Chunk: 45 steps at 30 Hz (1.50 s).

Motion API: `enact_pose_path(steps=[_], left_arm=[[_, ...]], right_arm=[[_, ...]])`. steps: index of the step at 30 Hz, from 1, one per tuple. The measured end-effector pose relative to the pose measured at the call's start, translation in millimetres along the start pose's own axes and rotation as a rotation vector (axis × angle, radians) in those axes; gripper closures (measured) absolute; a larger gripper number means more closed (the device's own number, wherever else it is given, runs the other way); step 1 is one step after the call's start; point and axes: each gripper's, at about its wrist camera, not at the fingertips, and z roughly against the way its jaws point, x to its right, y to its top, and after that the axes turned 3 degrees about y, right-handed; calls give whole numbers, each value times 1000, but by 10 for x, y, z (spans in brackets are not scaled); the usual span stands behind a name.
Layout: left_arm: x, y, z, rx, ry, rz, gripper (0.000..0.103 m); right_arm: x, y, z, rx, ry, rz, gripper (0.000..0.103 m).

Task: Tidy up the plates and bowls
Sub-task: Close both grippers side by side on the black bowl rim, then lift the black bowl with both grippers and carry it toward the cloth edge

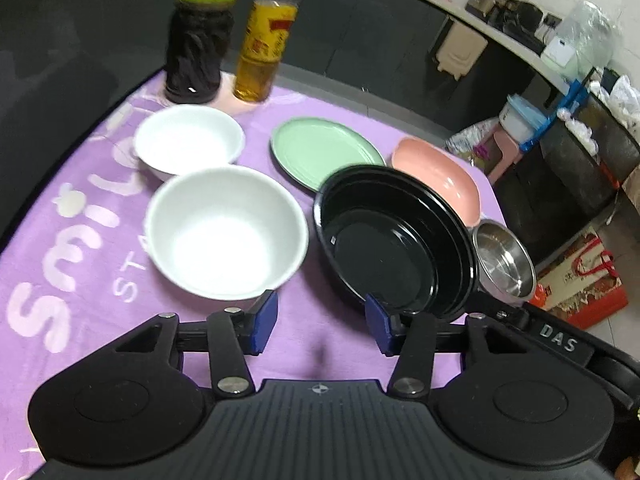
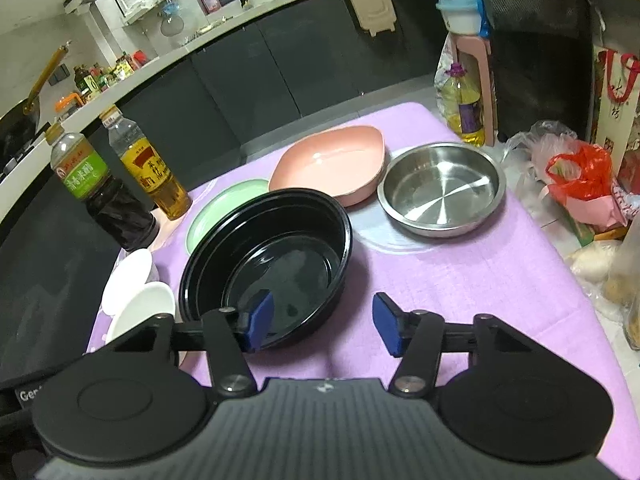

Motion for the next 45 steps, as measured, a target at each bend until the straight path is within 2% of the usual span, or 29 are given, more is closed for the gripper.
enact_pose_path(steps=[7, 17, 19, 21, 22, 23, 24, 26, 37, 45], left_arm=[[103, 94, -316, -70, 1, -4, 61], [184, 201, -585, -109, 14, -10, 62], [198, 204, -638, -114, 21, -17, 66], [214, 202, -687, -122, 20, -28, 78], [223, 194, -698, -120, 11, -36, 81], [234, 187, -698, -113, 10, -44, 82], [250, 175, -685, -101, 11, -57, 84], [279, 157, -650, -80, 22, -77, 84], [303, 5, -315, -36, 15, -119, 84], [159, -210, 48, -7, 21, -118, 83]], right_arm=[[84, 89, -212, -34, 3, -22, 48], [156, 182, -418, -71, 0, -22, 48], [164, 192, -460, -75, -2, -21, 48], [182, 194, -491, -77, -5, -23, 48], [188, 196, -508, -77, -8, -20, 48], [181, 194, -519, -77, -13, -11, 52], [167, 190, -529, -78, -17, 5, 63], [137, 178, -544, -99, -12, 34, 81], [127, 81, -200, -64, 1, 41, 81], [-112, -91, 79, -38, 9, 106, 80]])
